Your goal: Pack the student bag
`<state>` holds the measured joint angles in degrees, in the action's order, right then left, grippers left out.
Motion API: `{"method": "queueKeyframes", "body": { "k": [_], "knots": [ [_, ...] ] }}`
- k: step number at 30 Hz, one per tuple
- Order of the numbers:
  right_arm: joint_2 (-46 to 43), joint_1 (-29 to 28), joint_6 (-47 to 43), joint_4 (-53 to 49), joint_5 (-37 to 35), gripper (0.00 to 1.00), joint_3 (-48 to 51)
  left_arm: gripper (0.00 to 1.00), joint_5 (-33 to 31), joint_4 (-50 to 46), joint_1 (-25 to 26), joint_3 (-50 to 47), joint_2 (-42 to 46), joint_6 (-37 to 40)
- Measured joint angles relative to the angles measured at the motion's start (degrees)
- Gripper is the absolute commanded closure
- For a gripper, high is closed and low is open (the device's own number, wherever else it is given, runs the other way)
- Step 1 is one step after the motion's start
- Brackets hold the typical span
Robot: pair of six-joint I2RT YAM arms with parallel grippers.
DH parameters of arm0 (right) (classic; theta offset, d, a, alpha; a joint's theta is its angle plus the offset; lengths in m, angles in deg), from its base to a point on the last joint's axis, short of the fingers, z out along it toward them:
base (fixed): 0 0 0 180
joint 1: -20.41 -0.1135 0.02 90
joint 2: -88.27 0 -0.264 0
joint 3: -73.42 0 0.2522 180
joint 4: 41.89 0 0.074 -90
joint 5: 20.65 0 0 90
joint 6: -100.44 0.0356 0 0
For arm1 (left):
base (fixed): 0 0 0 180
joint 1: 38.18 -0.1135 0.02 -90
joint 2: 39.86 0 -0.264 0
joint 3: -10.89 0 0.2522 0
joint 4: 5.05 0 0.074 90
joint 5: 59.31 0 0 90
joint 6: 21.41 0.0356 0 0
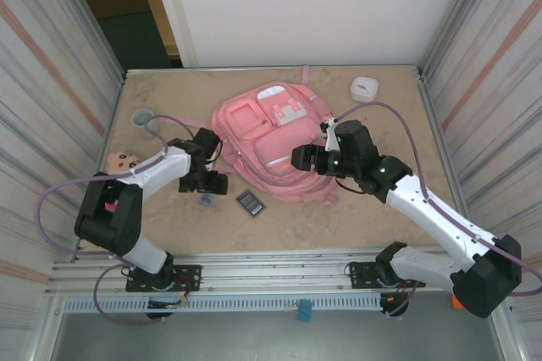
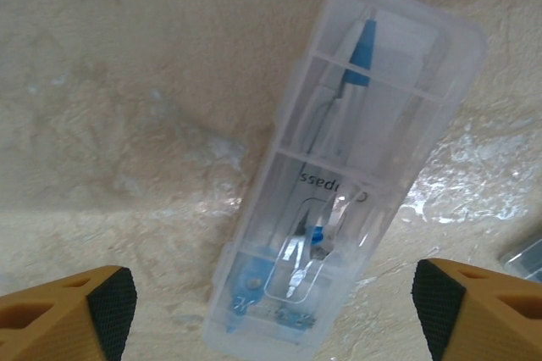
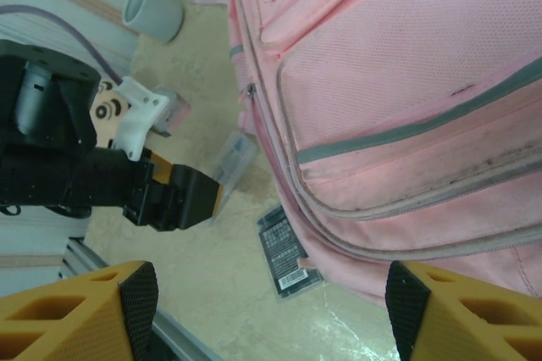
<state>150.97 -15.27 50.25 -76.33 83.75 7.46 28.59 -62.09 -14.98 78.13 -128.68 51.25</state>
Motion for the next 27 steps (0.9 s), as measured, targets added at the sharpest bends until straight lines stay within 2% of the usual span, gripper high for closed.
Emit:
{"method": "queueKeyframes", "body": {
  "k": [7, 11, 14, 22, 27],
  "knots": [
    [2.34, -0.74, -0.04, 0.15, 0.48, 0.3, -0.17, 0.26, 0.85, 1.6, 0.57, -0.02, -3.72, 1.11],
    [2.69, -0.85, -0.04, 0.17, 0.85, 0.31, -0.42, 0.4, 0.17, 1.57, 1.64, -0.02, -4.68, 0.98],
    [2.71, -0.85, -0.04, 0.26, 1.09, 0.32, -0.68, 0.56, -1.05, 1.36, 2.49, 0.22, -5.18, 0.63],
    [2.12, -0.28, -1.53, 0.04, 1.79, 0.32, -0.7, 0.64, -2.05, 1.16, 3.56, 0.57, -4.31, -0.94],
    [1.92, 2.14, -1.51, 0.09, 4.13, 0.31, -0.72, 0.66, -2.25, 1.27, 5.55, 0.02, 2.08, -1.92]
  ]
}}
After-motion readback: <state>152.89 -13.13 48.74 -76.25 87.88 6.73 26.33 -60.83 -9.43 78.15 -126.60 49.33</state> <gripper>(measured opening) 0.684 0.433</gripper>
